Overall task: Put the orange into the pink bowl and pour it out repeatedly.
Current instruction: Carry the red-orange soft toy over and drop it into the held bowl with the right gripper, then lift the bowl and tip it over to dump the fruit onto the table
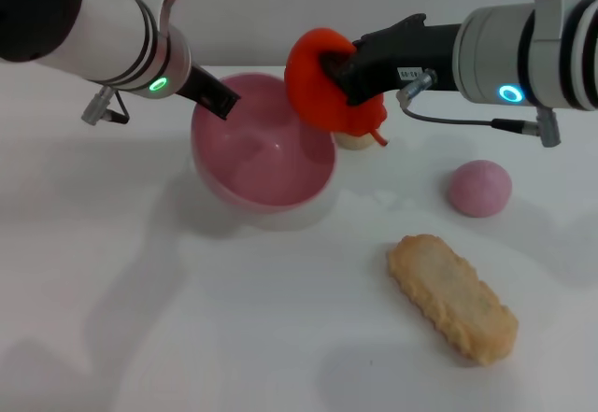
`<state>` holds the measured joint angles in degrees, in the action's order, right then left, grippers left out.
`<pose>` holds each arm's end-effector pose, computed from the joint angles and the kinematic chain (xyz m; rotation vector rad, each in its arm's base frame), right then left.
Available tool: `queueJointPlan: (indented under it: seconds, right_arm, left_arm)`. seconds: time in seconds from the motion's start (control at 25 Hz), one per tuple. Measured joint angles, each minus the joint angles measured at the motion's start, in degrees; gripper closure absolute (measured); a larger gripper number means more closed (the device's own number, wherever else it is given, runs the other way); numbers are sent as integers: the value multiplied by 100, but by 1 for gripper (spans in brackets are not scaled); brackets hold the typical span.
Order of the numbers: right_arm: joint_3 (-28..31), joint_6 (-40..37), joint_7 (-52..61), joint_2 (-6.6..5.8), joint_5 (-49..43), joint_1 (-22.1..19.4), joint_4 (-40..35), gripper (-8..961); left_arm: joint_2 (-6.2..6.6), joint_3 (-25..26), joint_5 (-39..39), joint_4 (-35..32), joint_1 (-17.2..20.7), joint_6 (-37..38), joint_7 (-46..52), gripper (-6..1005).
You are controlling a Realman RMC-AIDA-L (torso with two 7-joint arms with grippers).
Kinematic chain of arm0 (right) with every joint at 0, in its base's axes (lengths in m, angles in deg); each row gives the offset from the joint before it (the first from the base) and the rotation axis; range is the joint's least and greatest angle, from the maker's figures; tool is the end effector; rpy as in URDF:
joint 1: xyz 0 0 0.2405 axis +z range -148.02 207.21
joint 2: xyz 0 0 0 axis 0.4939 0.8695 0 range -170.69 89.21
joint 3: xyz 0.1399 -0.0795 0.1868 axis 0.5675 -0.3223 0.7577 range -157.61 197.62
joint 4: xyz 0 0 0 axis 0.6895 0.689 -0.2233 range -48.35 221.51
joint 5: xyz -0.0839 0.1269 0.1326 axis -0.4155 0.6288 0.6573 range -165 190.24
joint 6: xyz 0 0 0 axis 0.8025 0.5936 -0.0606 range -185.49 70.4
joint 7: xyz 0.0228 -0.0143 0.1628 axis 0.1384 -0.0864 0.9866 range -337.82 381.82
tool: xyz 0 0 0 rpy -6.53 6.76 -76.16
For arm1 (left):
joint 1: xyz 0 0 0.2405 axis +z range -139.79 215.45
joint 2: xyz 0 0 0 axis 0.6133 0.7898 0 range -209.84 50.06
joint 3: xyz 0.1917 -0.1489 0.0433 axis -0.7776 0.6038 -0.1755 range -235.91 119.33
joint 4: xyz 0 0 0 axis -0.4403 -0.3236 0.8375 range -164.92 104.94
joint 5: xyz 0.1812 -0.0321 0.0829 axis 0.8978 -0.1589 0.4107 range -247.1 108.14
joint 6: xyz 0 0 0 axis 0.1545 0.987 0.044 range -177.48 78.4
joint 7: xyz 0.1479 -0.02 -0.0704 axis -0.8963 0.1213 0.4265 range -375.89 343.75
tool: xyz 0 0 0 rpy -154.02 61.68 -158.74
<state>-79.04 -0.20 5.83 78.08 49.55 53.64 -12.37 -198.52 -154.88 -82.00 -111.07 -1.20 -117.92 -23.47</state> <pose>0.0743 0.3481 -0.0235 -2.4386 0.6545 0.2465 -0.1289 0.4018 -0.0208 -2.2088 -0.6720 0.3395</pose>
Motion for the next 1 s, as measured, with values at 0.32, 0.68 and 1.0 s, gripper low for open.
queueJointPlan:
  seconds: [0.32, 0.68, 1.0]
  right_arm:
    - [-184, -377, -15, 10, -1, 86, 304, 828]
    - [-105, -501, 25, 15, -8, 73, 385, 463]
    - [1117, -266, 581, 5, -800, -438, 167, 308]
  left_arm:
    - [6, -9, -62, -75, -62, 51, -22, 957]
    - [8, -19, -167, -71, -45, 100, -186, 957]
    - [19, -343, 385, -341, 46, 336, -745, 957]
